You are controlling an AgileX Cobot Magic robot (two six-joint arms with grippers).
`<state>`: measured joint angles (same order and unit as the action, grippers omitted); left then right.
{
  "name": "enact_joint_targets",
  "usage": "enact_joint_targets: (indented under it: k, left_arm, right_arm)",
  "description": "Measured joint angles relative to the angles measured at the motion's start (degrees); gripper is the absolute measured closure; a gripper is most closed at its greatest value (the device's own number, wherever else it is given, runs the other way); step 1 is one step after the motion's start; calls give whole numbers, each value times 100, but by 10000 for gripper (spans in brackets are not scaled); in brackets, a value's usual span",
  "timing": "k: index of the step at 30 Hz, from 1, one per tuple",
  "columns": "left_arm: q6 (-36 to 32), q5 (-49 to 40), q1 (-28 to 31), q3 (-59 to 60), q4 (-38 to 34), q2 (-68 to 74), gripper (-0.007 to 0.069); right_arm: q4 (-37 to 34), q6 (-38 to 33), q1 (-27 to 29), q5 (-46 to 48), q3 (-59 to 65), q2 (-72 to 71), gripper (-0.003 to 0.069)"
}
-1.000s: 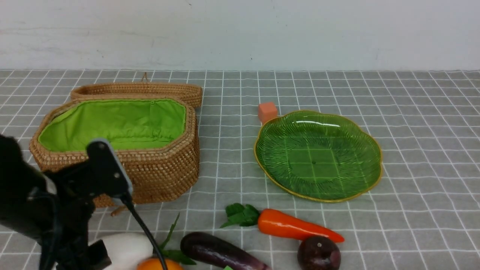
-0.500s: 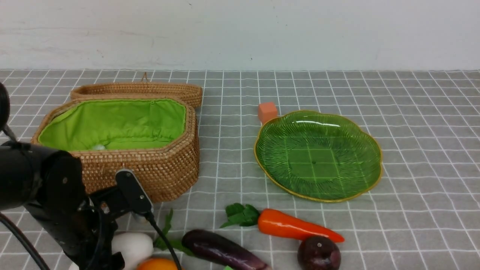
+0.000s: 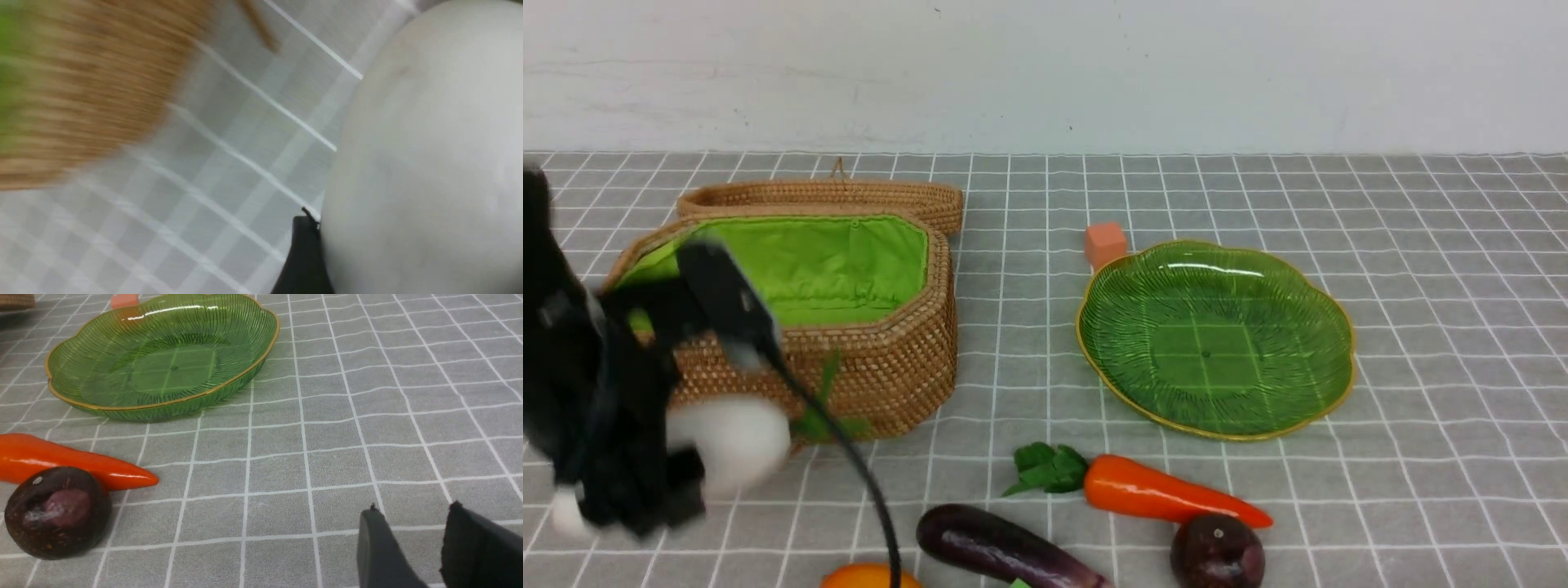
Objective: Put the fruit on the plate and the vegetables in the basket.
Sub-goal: Take a daikon with your left arm and place it on the basket on the left.
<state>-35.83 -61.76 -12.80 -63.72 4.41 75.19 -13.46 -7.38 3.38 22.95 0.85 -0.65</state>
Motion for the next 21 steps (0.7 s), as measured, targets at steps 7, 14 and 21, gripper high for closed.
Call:
enact_joint_targets:
  k: [7, 14, 21]
  left_arm:
    - [270, 2360, 493, -607, 199, 137, 93]
    - [335, 3740, 538, -614, 939, 1026, 93]
    - [520, 3486, 538, -608, 1016, 1654, 11]
  right_arm:
    - [0, 0, 0, 0, 0, 0, 418]
    - [0, 0, 0, 0, 0, 0, 418]
    - [0, 0, 0, 0, 0, 0, 418]
